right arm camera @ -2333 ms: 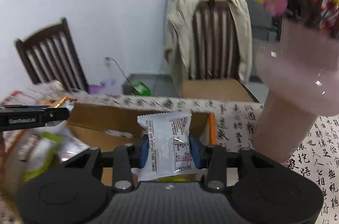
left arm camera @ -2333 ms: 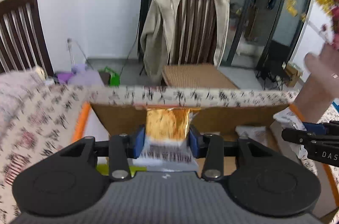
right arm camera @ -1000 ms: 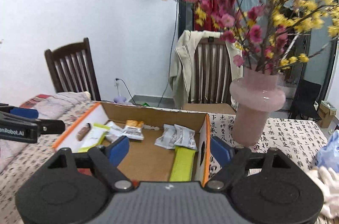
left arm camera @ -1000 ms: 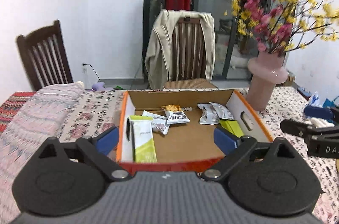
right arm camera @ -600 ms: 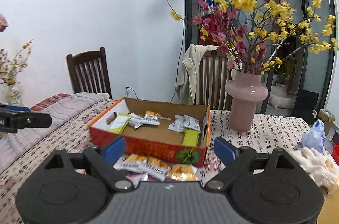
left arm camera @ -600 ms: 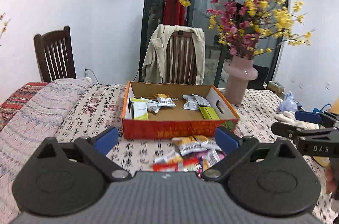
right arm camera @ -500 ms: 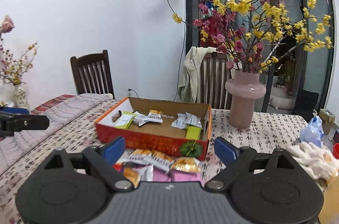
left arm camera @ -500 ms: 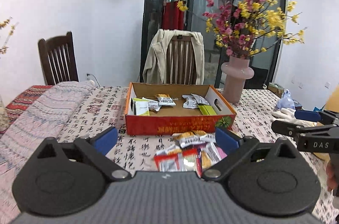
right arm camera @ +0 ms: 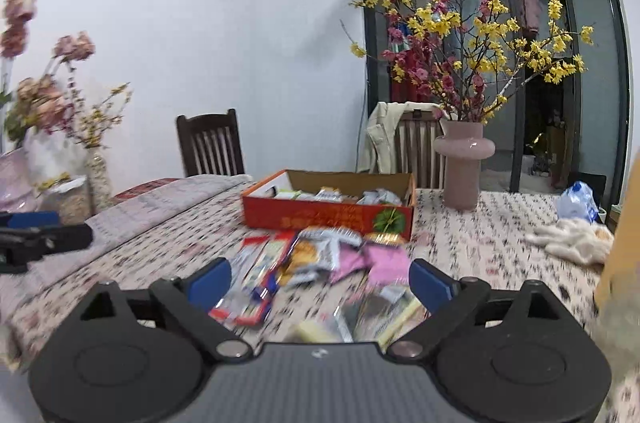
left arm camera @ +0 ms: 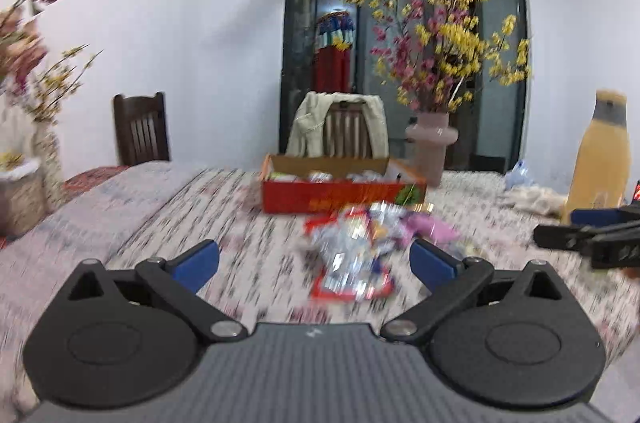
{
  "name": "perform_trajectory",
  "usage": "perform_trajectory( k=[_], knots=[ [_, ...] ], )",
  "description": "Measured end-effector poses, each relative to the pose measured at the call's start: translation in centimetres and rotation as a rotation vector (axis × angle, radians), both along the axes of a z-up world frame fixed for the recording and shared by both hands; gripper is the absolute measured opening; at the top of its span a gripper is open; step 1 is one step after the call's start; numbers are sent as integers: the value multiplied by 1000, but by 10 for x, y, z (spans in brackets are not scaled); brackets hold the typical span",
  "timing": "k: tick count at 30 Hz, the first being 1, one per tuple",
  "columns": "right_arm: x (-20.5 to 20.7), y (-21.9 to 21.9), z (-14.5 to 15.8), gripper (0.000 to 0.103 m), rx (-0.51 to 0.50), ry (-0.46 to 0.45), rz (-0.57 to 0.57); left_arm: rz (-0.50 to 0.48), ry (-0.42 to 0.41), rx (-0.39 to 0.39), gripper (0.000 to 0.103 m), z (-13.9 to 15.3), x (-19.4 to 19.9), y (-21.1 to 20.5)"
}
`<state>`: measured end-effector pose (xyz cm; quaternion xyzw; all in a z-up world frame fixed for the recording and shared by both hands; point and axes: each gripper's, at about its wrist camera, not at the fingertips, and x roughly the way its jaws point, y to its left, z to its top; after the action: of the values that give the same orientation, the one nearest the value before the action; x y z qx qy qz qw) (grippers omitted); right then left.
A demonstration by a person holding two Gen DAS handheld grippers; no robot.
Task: Organize snacks
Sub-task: 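Withdraw both grippers from the box back toward the snack pile, then grasp a red-white silver bag with the left gripper while the right grasps a wafer packet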
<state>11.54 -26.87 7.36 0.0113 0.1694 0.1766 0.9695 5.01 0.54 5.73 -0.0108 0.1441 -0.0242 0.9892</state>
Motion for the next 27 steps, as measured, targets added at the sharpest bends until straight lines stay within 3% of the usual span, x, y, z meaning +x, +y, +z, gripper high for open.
perform_trajectory(
  k=[4, 6, 9, 13, 22, 27],
  knots=[
    [-45, 3, -30, 96, 26, 16, -12, 0, 98, -19, 103, -37, -17, 1],
    [-61, 7, -46, 96, 22, 20, -21, -1, 133, 13, 103, -52, -23, -4],
    [-85, 23, -73, 96, -36, 2, -61, -8, 135, 78, 103, -68, -34, -14],
    [-96, 40, -97, 96, -46, 8, -35, -13, 155, 84, 103, -79, -36, -15],
    [-96, 51, -98, 96, -72, -2, -17, -2, 137, 76, 103, -75, -36, -13],
    [-85, 48, -94, 96, -70, -3, -8, -18, 137, 46, 103, -65, -16, -10]
  ],
)
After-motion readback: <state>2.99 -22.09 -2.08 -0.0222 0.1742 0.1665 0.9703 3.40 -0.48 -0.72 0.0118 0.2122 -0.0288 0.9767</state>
